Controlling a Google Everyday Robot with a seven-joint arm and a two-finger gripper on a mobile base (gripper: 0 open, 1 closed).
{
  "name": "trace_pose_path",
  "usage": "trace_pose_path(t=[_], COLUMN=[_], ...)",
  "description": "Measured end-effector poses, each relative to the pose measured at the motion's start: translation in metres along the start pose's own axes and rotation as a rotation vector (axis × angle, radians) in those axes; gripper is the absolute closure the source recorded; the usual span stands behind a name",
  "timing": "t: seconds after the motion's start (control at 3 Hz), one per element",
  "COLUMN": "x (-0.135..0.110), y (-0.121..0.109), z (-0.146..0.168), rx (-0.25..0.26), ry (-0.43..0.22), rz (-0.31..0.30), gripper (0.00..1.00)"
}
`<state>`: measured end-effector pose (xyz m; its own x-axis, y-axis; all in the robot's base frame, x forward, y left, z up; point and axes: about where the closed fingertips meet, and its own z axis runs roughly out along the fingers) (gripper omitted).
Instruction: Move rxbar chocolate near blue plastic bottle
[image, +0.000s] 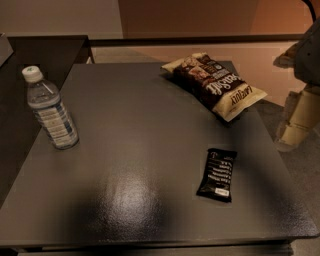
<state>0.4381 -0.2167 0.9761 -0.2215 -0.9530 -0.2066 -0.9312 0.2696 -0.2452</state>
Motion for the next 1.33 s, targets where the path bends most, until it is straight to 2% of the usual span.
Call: trace_pose_path(t=[0.33, 0.67, 1.0, 1.33], x=[0.0, -0.008, -0.024, -0.035], y=[0.0, 0.004, 0.018, 0.029], z=[0.0, 0.003, 0.017, 0.03], rx=[0.0, -0.026, -0.1, -0.163], ry=[0.0, 0.0, 0.011, -0.009], rz=[0.0, -0.103, -0.338, -0.548], gripper=[0.0, 0.0, 0.0, 0.0])
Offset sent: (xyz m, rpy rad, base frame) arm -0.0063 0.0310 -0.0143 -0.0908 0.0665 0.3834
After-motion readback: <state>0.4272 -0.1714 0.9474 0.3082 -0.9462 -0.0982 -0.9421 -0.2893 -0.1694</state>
